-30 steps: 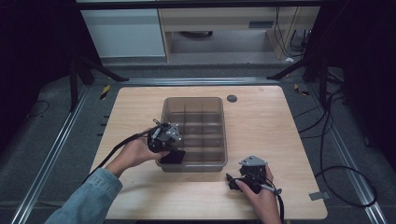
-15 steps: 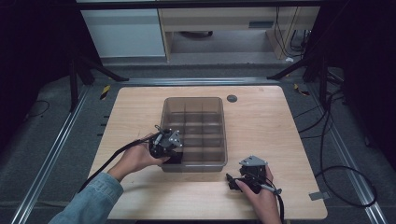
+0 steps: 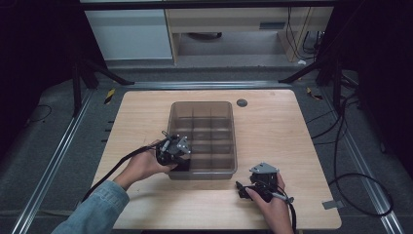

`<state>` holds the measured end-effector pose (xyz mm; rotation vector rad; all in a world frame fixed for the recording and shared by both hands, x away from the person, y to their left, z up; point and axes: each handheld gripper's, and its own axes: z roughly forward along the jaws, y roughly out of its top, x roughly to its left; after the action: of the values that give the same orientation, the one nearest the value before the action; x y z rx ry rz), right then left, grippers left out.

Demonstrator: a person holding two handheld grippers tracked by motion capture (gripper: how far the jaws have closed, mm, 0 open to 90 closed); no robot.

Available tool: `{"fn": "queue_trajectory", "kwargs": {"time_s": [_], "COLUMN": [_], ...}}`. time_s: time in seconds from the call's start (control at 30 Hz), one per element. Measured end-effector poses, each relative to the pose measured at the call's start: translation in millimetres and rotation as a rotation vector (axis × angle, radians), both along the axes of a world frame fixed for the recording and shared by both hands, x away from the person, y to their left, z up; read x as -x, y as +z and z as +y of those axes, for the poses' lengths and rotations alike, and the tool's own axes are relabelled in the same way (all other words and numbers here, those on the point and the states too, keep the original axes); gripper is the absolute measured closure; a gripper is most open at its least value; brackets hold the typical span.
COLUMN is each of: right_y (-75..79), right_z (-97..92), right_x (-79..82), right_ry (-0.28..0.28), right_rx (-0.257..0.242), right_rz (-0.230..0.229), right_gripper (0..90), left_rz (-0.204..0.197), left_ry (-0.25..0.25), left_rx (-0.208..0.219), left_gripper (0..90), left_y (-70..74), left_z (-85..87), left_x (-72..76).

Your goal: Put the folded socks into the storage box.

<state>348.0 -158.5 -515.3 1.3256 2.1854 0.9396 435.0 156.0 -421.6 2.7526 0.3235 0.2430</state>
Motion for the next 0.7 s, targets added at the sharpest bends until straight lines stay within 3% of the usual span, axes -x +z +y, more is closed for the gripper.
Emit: {"fn": "queue_trajectory", "kwargs": {"time_s": [0.13,0.23,0.33,0.53,0.7], "right_y": [0.0,0.0,0.0,0.0,0.0], "right_z": [0.0,0.0,0.0,0.0,0.0], "right_x": [0.0,0.0,0.0,0.0,0.0], "right_ry": [0.0,0.0,0.0,0.0,0.0], "right_rx": [0.0,0.0,0.0,0.0,0.0], "right_rz": [0.0,0.0,0.0,0.0,0.0], "right_gripper": [1.7,1.7,1.6,1.6,1.7], "left_rz": [0.017,0.008,0.002,0.026,0.022], "left_ry": [-0.007,-0.025,-0.04,-0.045,-0.037], "left_rx": [0.063,0.04,-0.008,-0.015,-0.02], "left_gripper": [90.0,90.0,90.0,90.0,90.0], "left_y": [13.9,13.4,3.6,-0.6,-2.4], "left_z": [0.7,-4.9,-11.7,-14.1,-14.5], "left_x": [2.2,4.1,5.4,1.5,1.9]}}
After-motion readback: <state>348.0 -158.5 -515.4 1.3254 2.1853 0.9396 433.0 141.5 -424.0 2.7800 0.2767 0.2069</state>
